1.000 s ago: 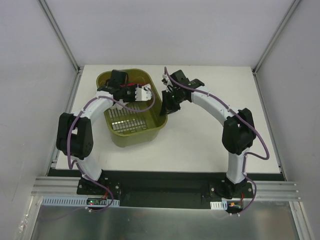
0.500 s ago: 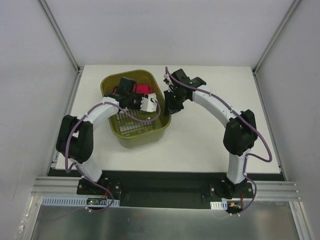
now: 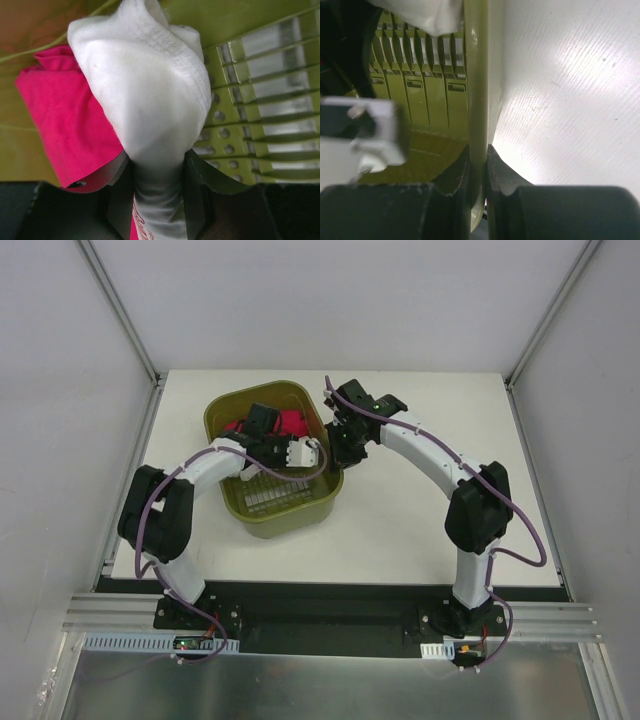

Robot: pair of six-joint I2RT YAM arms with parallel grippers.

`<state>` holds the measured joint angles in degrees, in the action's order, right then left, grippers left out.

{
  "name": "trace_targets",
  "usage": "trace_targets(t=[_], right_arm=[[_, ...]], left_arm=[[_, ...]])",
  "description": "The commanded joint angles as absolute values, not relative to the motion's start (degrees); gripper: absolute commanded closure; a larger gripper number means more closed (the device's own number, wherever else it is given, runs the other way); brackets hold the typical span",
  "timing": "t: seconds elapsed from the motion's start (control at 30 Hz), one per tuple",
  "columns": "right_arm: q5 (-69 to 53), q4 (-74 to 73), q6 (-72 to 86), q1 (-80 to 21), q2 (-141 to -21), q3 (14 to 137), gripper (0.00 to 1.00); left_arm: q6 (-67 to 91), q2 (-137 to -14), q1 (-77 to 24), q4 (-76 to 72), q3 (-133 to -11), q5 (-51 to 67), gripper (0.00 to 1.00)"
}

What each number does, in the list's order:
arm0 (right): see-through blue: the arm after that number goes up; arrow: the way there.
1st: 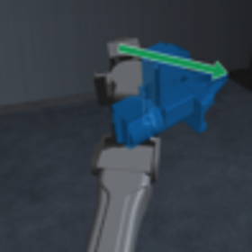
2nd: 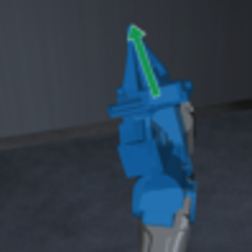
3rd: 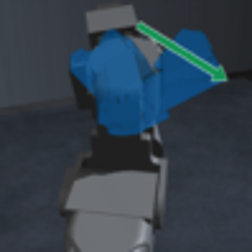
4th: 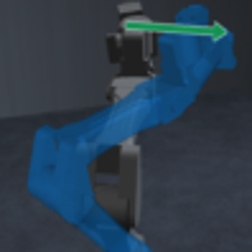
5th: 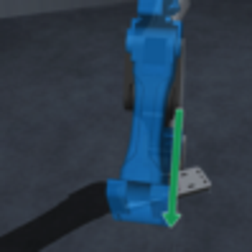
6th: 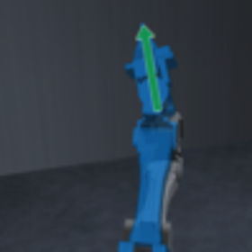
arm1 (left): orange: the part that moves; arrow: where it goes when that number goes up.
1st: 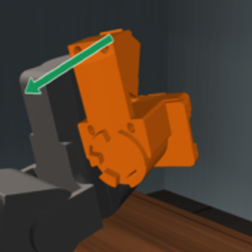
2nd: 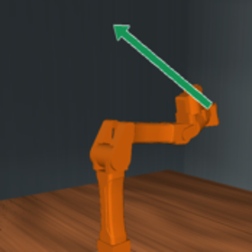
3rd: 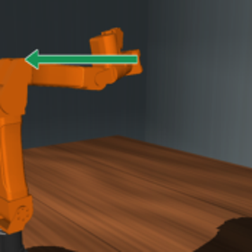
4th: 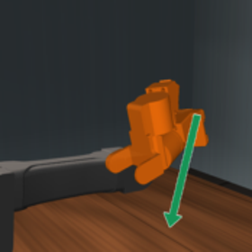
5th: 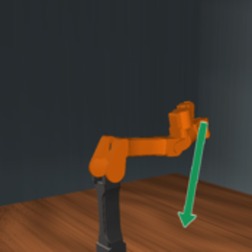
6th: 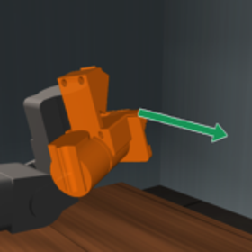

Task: Roll the t-shirts
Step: Move the bin to the center of the board, then place the T-shirt in the bin.

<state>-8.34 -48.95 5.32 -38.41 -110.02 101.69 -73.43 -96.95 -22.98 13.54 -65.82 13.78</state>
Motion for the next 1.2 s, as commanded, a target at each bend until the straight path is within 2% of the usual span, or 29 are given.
trace_targets(t=[0.0,0.07,0.23,0.5,0.57,0.63,0.67,0.77,0.87,1.17], right_arm=[[-7.47,-49.39,5.54,-38.41,-108.54,102.22,0.99],[-7.47,-49.13,5.54,-38.32,-108.28,101.95,0.99],[-7.56,-48.69,5.19,-38.41,-107.84,101.34,0.99],[-7.82,-48.08,4.75,-38.23,-108.02,101.07,0.99],[-7.82,-47.99,4.66,-38.15,-108.19,101.16,0.99],[-7.82,-48.08,4.66,-37.97,-108.37,101.42,0.99],[-7.74,-48.08,4.57,-37.97,-108.46,101.34,0.99],[-7.3,-47.9,4.48,-37.62,-108.72,101.51,0.99],[-7.38,-47.81,4.31,-37.35,-109.16,101.78,0.99],[-8.61,-46.93,4.39,-36.39,-111.27,102.75,0.99]], left_arm=[[-69.17,-101.42,-23.55,11.08,-70.57,10.11,1.0],[-69.34,-102.91,-23.47,10.38,-71.1,11.15,1.0],[-72.32,-103.1,-23.29,-3.13,-65.67,10.2,1.0],[-74.97,-104.59,-22.85,-4.66,-63.28,9.4,1.0],[-74.62,-103.72,-22.85,-4.66,-62.49,9.84,0.88],[-72.88,-101.79,-22.94,-4.66,-62.49,10.28,0.72],[-71.9,-100.91,-22.94,-4.05,-62.75,10.63,0.6],[-68.04,-97.3,-22.85,1.81,-65.56,12.56,0.47],[-63.38,-94.75,-22.85,6.58,-68.9,14.06,0.38],[-49.23,-90.79,-21.71,15.28,-76.72,14.15,0.25]])
